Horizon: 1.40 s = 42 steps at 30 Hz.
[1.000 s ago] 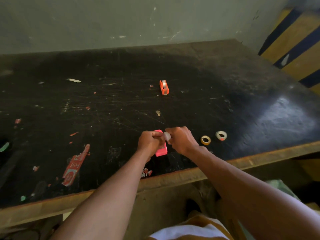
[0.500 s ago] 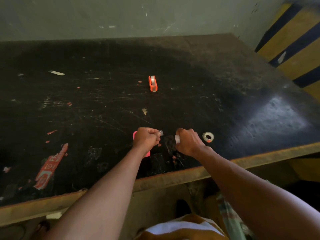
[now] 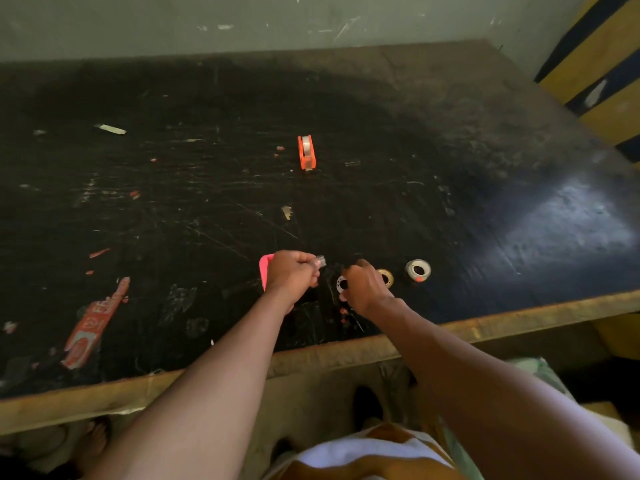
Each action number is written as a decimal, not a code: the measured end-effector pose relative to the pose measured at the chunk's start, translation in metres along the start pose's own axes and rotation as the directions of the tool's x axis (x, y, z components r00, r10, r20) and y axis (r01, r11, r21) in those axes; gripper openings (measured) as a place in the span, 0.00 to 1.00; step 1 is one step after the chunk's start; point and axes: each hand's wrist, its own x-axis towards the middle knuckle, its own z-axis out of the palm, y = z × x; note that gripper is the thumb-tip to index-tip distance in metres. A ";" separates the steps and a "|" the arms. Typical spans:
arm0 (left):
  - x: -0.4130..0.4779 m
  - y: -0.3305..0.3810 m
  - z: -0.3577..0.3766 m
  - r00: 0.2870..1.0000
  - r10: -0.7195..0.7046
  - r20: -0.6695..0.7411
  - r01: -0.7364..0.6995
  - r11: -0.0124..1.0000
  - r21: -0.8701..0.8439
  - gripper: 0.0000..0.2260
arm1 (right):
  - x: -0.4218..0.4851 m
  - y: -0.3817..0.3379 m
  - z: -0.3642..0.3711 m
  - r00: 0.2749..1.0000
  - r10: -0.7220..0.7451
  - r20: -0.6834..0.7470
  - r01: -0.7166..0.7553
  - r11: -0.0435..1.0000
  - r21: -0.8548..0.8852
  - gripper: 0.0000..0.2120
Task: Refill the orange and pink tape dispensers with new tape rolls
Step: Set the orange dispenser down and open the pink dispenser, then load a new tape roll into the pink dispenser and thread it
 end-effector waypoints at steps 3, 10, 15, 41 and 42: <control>0.001 0.000 0.002 1.000 -0.008 -0.008 0.008 1.000 0.006 0.05 | 0.003 0.002 0.001 1.000 0.015 0.010 -0.015 1.000 0.024 0.21; 0.003 0.011 0.019 1.000 -0.013 0.002 0.013 0.999 0.051 0.03 | 0.001 0.016 -0.008 0.999 0.049 -0.009 -0.048 0.996 0.076 0.36; 0.009 0.023 0.049 1.000 0.023 0.013 -0.023 0.999 0.042 0.02 | -0.009 0.048 -0.034 0.982 0.105 -0.155 -0.094 0.993 0.074 0.25; 0.007 0.036 0.012 0.999 0.021 -0.044 -0.019 0.999 0.029 0.06 | 0.015 0.034 -0.054 0.971 0.234 -0.049 -0.142 0.730 0.668 0.18; 0.007 0.035 0.002 0.998 0.016 -0.059 -0.016 1.000 0.009 0.06 | 0.017 0.021 -0.053 0.978 0.207 -0.026 -0.119 0.656 0.745 0.19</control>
